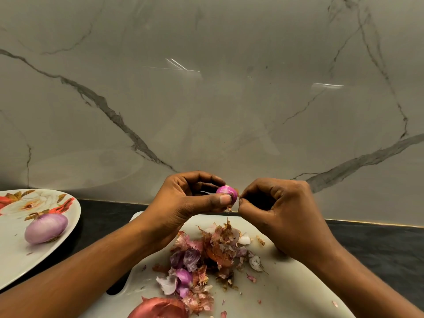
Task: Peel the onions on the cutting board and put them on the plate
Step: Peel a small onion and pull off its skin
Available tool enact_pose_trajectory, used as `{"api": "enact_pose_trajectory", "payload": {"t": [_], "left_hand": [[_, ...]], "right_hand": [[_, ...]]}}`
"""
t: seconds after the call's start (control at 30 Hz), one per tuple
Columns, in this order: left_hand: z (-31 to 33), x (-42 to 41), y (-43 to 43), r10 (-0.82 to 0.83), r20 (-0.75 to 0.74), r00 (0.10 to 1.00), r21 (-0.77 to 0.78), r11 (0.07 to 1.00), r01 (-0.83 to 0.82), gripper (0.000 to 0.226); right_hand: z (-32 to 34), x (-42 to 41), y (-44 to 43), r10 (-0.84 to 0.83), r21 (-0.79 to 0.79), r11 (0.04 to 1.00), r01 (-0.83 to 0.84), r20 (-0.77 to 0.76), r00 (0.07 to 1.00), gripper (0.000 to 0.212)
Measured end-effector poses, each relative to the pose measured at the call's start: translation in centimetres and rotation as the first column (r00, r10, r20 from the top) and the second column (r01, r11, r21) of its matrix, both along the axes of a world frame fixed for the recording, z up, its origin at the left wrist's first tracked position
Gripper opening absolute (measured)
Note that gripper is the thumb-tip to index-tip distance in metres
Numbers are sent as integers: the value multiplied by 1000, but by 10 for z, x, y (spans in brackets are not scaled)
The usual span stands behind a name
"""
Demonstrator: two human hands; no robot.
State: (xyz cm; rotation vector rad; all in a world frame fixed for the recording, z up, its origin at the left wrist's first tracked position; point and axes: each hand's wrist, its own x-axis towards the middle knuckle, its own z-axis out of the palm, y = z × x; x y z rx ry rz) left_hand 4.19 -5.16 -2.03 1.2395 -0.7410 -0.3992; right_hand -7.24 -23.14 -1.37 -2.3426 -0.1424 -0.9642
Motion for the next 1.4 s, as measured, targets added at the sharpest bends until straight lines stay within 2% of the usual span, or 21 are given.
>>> {"api": "enact_pose_trajectory", "payload": {"t": [0.3, 0.57, 0.73, 0.8, 0.93, 1.13, 1.3, 1.4], "left_hand": [[0, 3, 2, -51, -27, 998, -26, 998, 50, 27], [-4, 11, 2, -129, -57, 990, -67, 990, 125, 32], [-6, 12, 2, -139, -52, 989, -70, 988, 136, 33], [-6, 12, 1, -149, -46, 988, -67, 987, 146, 32], [-6, 12, 1, -191, -48, 980, -72, 980, 188, 31], [-6, 10, 2, -214, -67, 974, -69, 975, 210, 30], [-7, 7, 1, -162, -15, 987, -1, 987, 162, 32], [-6, 6, 2, -135, -39, 990, -15, 991, 134, 28]], "right_hand": [[1, 1, -2, -74, 36, 997, 73, 10, 997, 11], [2, 2, -4, -160, 60, 986, 159, 12, 987, 6], [-1, 6, -5, -123, 156, 980, 127, -33, 992, 20], [0, 6, -4, -58, 218, 974, 68, -51, 997, 21], [3, 4, 0, 100, 363, 931, -41, -145, 984, 40], [5, 8, -5, 187, 482, 872, -84, -169, 968, 17], [5, 7, -7, 163, 415, 907, -71, -191, 968, 12], [4, 8, -6, 142, 409, 911, -54, -188, 972, 12]]}}
